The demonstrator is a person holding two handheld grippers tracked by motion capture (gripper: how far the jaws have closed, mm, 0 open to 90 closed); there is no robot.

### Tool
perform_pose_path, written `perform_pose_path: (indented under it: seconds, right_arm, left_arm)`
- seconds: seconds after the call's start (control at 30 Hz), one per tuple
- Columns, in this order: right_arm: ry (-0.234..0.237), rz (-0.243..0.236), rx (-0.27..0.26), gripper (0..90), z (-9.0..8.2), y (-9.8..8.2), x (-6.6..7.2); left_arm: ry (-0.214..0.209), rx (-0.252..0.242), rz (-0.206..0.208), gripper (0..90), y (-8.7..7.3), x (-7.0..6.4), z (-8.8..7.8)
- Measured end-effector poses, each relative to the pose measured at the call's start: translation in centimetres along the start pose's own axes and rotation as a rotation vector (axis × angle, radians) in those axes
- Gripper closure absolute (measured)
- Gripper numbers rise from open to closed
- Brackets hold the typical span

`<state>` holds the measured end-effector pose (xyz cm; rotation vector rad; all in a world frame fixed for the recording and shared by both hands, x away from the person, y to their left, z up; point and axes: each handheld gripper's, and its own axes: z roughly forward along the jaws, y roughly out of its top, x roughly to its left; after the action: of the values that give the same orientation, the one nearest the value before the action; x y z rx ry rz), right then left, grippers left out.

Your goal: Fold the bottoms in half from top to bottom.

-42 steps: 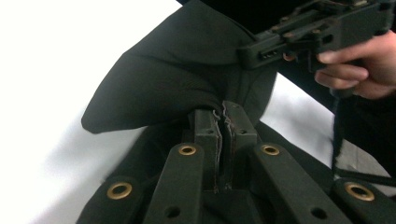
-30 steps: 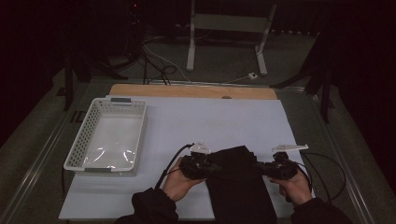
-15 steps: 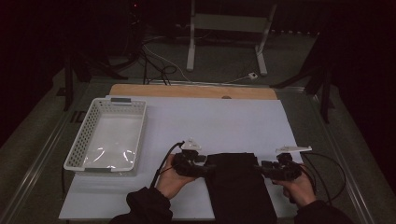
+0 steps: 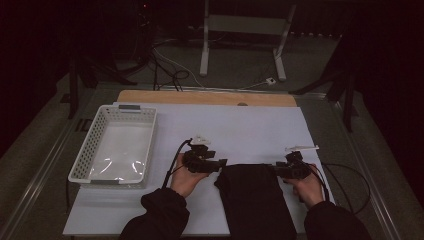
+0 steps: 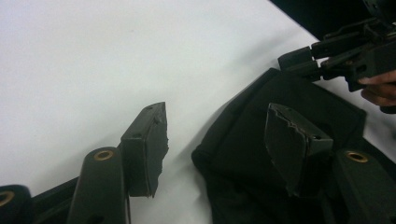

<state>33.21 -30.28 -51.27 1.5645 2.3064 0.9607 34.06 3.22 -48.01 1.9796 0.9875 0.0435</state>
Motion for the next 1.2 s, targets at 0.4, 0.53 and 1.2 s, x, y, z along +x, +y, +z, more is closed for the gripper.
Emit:
perform_pose_path:
  seconds: [0.4,0.53,1.2]
  right_arm:
    - [0.06,-0.051,0.029,84.3,0.2,0.0,0.9]
    - [0.064,-0.052,0.031,84.2,0.2,0.0,0.9]
    - [0.068,-0.047,0.036,83.7,0.2,0.0,0.9]
  left_arm:
    - [0.043,0.08,-0.029,52.3,-0.3,0.9,3.4]
    - [0.038,0.108,-0.029,54.1,-0.5,0.9,4.0]
    - [-0.089,0.214,-0.079,58.7,-1.6,0.4,4.6]
